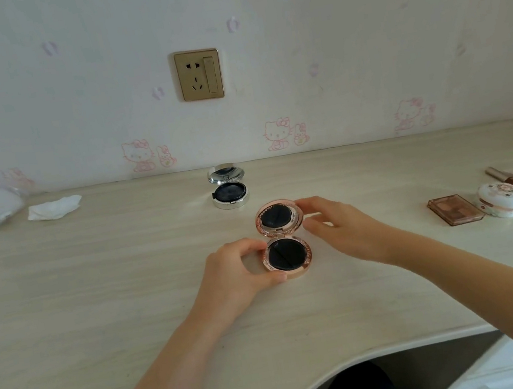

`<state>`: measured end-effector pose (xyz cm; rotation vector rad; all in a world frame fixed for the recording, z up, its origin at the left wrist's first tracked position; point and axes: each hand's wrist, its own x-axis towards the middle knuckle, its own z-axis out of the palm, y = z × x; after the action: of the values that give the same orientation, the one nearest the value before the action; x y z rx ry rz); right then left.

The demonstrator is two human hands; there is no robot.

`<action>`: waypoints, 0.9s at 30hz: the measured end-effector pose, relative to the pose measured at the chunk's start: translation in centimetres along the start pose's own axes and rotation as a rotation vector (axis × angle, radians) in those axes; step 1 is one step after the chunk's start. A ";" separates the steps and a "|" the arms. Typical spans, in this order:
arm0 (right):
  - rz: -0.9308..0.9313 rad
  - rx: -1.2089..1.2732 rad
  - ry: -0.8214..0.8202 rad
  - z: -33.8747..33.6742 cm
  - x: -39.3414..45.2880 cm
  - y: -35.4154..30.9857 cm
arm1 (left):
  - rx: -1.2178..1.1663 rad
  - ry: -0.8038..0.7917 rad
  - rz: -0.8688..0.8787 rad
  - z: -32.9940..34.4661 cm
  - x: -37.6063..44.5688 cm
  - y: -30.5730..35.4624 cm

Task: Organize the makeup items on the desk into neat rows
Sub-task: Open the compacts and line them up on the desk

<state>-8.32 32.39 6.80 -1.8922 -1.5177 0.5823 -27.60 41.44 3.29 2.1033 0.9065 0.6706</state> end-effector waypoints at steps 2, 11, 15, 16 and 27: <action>-0.015 0.015 0.001 0.3 -0.9 0.3 | 0.011 0.004 0.004 0.0 0.0 0.0; -0.027 0.035 -0.015 0.1 -1.2 0.4 | 0.025 0.017 0.018 0.0 0.0 0.1; -0.033 0.023 -0.011 0.1 -1.5 0.5 | 0.045 0.019 0.026 0.1 0.0 0.0; -0.036 0.018 -0.007 0.1 -1.6 0.6 | 0.047 0.020 0.028 0.1 0.0 0.0; 0.007 -0.159 0.035 2.8 -4.1 0.7 | 0.030 0.018 0.076 0.2 -0.4 -0.1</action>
<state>-10.67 28.88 4.15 -2.0167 -1.5756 0.4400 -27.71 41.09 3.03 2.1711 0.8546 0.7198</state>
